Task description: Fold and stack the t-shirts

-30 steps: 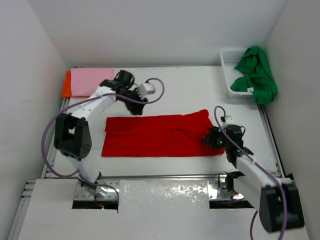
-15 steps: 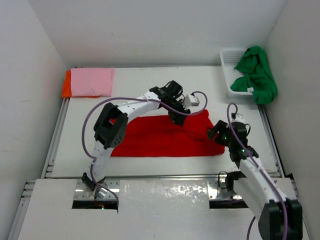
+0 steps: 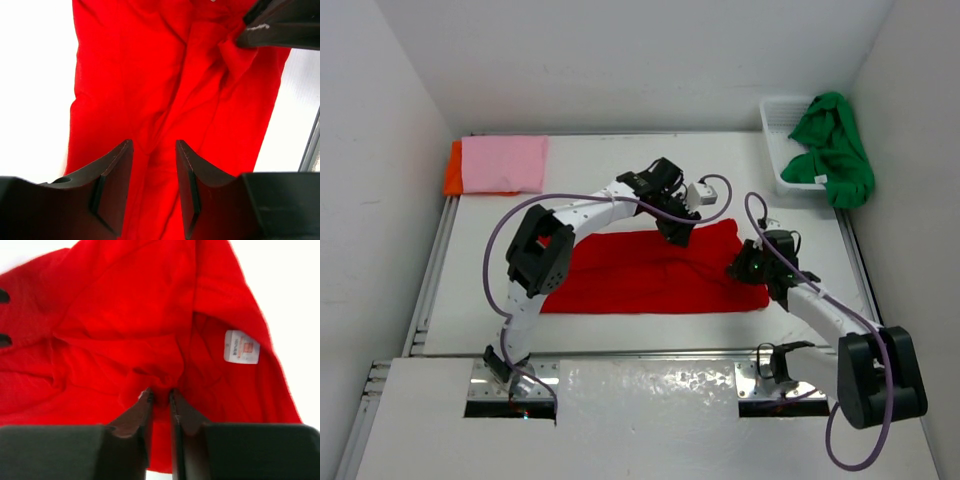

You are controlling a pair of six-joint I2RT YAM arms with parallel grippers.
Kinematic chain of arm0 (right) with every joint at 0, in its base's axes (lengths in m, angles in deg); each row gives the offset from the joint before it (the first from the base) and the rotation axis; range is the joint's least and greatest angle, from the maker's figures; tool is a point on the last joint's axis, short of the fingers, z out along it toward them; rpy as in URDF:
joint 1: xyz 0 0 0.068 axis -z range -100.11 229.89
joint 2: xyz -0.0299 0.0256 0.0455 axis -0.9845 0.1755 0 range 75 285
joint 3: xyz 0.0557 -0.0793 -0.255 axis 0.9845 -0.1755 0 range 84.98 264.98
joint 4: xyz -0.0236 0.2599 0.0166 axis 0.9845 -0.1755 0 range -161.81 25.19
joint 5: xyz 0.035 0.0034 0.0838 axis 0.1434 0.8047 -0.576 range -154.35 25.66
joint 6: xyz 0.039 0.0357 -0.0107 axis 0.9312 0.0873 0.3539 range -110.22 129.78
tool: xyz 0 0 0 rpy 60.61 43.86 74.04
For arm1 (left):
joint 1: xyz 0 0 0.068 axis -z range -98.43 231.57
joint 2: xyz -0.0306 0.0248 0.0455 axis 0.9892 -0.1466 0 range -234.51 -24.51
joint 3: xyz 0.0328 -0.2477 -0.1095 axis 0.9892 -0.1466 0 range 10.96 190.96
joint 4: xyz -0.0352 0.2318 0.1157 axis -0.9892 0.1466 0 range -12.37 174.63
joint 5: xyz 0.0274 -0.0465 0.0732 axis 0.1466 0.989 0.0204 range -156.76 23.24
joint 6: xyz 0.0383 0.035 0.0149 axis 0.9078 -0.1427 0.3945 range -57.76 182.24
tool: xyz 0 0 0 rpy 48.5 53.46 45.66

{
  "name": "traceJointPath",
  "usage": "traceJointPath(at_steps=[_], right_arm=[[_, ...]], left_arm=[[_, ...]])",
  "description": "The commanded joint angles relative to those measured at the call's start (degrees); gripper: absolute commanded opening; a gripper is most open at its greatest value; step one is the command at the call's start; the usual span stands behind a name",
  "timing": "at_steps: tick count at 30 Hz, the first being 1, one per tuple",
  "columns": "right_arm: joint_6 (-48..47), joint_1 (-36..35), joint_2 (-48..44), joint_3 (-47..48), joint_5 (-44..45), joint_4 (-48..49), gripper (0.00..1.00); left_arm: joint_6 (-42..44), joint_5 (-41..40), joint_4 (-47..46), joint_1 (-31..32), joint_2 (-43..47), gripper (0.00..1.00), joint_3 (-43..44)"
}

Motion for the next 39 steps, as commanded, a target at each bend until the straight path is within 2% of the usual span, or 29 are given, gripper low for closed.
traceJointPath(at_steps=[1,4,6,8,10,11,12,17,23,27,33,34,36,37,38,39], right_arm=[[-0.74,-0.17,-1.60,-2.24,-3.95,9.39,0.15],[-3.82,-0.17,-2.74,-2.78,-6.86,7.42,0.02],[-5.75,-0.17,-4.84,-2.69,-7.21,2.85,0.00],[-6.81,-0.17,-7.22,-3.04,-6.43,-6.02,0.00],[-6.99,-0.17,-11.51,-4.70,-4.24,-13.04,0.08],[-6.56,-0.17,-13.19,-5.58,-3.70,-14.39,0.17],[-5.42,-0.25,-14.68,-7.76,-3.61,-15.01,0.19],[-1.90,-0.43,-22.69,-12.97,-3.52,-16.07,0.19],[0.91,0.18,-29.80,-9.82,-2.03,-24.33,0.19],[4.25,1.59,-32.54,-7.70,0.16,-27.67,0.24],[5.93,1.68,-32.72,-6.47,-0.71,-25.04,0.25],[5.58,1.68,-32.46,-6.64,-0.88,-24.87,0.25],[5.49,1.68,-32.19,-6.82,-1.23,-24.34,0.25],[5.66,1.68,-32.28,-6.99,-1.15,-24.25,0.24],[5.66,1.68,-32.45,-7.00,-1.15,-23.90,0.24],[5.66,1.68,-32.54,-7.00,-1.06,-23.81,0.24]], left_arm=[[-0.88,0.88,-1.88,0.34,1.58,0.37,2.79],[-0.71,1.75,-1.79,0.86,0.61,0.38,3.49],[-0.44,1.93,-1.62,1.65,0.17,0.38,3.58],[1.13,1.84,-1.35,2.62,0.00,0.38,3.58],[2.36,1.49,-1.53,4.11,-0.18,0.38,3.76],[2.72,1.49,-1.62,4.64,-0.70,0.38,3.93],[3.07,1.58,-1.53,5.43,-1.06,0.38,4.37],[4.13,1.58,-1.53,7.71,-3.86,0.39,7.45],[5.44,0.18,-2.85,10.35,-8.00,0.39,9.12],[5.97,-2.64,-3.81,12.11,-10.11,0.39,10.00],[5.36,-6.16,-4.87,13.43,-12.57,0.38,11.41],[5.36,-6.24,-4.78,13.43,-12.92,0.37,11.32],[5.27,-6.07,-4.26,13.43,-12.92,0.24,11.14],[5.10,-5.89,-3.99,13.43,-12.84,0.10,11.32],[4.92,-5.28,-3.64,13.43,-12.49,0.02,11.41],[4.75,-4.93,-3.29,13.34,-12.22,0.00,11.58]])
